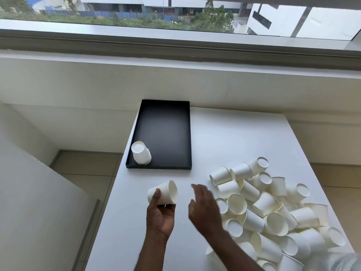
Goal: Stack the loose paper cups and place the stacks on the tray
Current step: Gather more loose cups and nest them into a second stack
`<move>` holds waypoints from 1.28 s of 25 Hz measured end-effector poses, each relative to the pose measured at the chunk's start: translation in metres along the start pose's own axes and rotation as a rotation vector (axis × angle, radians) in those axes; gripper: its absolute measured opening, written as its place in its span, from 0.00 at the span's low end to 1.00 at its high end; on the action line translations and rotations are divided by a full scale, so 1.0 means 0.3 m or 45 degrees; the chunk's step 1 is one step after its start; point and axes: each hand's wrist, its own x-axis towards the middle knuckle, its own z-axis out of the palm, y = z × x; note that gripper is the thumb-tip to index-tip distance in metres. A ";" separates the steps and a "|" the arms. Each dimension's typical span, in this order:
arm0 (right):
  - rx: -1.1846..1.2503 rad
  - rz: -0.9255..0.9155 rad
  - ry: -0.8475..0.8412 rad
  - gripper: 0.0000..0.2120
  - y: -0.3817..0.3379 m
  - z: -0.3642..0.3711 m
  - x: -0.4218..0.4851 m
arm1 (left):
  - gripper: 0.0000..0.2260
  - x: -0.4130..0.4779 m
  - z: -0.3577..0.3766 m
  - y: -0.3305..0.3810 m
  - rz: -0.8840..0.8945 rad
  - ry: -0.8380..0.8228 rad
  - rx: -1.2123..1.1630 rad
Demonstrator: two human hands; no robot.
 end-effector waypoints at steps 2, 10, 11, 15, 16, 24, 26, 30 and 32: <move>-0.560 0.059 -0.130 0.21 0.094 0.011 0.012 | 0.06 0.013 -0.012 0.019 0.037 0.039 -0.008; -0.962 -0.013 -0.529 0.15 0.134 -0.002 0.063 | 0.06 0.052 -0.069 0.028 0.051 0.100 0.007; -0.794 0.040 -0.373 0.17 0.113 -0.012 0.077 | 0.07 0.051 -0.068 0.029 0.049 0.101 0.000; 0.574 0.504 0.034 0.35 -0.006 -0.089 0.132 | 0.08 0.024 -0.030 0.000 0.025 0.077 0.004; 0.838 0.565 0.071 0.35 -0.042 -0.099 0.130 | 0.10 0.013 -0.016 -0.012 0.012 0.053 0.003; 0.855 0.429 -0.100 0.23 -0.136 -0.020 -0.010 | 0.27 0.004 0.015 -0.085 -0.190 -0.147 -0.010; 0.730 0.284 -0.330 0.38 -0.108 -0.004 -0.032 | 0.25 0.006 0.017 -0.088 -0.280 -0.182 -0.023; 0.339 0.359 0.115 0.35 0.031 -0.028 -0.031 | 0.15 0.003 0.042 -0.075 -0.047 -0.078 -0.025; -0.146 0.504 0.345 0.21 0.145 -0.054 -0.017 | 0.23 0.012 0.030 -0.068 0.029 -0.049 -0.036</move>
